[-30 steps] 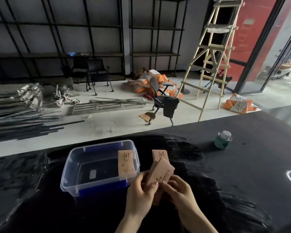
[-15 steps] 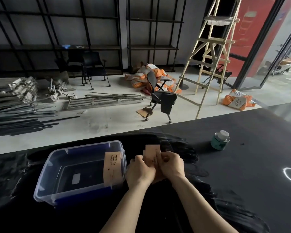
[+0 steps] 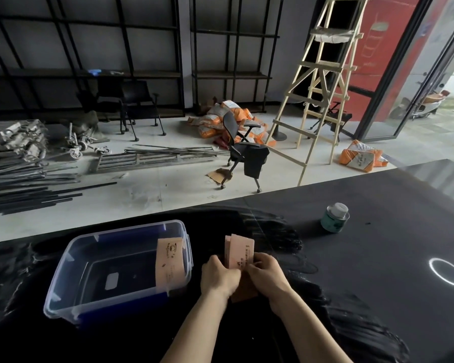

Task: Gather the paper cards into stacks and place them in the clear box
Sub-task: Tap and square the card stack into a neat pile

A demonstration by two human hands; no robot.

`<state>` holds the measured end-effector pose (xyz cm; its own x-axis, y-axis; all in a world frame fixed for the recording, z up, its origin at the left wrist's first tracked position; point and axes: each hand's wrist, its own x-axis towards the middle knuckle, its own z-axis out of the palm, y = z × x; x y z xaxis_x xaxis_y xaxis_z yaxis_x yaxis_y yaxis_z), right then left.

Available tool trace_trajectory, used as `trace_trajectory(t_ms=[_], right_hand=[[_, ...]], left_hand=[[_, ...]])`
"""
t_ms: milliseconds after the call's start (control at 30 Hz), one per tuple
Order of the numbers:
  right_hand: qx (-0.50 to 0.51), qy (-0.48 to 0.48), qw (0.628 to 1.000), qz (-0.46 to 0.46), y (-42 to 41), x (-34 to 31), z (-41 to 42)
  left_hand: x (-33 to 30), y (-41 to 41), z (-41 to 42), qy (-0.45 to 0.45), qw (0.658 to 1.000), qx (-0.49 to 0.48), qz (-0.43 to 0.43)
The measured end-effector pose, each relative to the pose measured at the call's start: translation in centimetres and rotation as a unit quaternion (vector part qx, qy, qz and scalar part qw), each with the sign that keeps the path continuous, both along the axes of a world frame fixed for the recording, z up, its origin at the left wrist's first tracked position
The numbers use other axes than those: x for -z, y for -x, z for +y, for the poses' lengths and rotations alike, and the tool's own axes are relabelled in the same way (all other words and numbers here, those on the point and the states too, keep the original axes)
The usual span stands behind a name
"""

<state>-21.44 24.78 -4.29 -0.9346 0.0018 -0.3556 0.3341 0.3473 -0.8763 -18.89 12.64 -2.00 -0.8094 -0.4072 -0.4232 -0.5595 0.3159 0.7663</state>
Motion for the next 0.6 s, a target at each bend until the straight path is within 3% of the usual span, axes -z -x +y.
trace_trajectory(t_ms=[267, 400, 600], right_hand=[[-0.023, 0.172, 0.979, 0.105, -9.0, -2.7, 1.2], [-0.103, 0.141, 0.966, 0.191, -13.3, -2.3, -2.3], [-0.215, 0.124, 0.942, 0.224, -17.7, -0.8, -10.0]], left_hand=[[-2.1, -8.0, -2.5, -0.073, 0.975, 0.097, 0.188], [-2.5, -13.6, -6.0, -0.036, 0.962, 0.141, 0.232], [-1.3, -20.0, -12.0, -0.041, 0.97, 0.089, 0.223]])
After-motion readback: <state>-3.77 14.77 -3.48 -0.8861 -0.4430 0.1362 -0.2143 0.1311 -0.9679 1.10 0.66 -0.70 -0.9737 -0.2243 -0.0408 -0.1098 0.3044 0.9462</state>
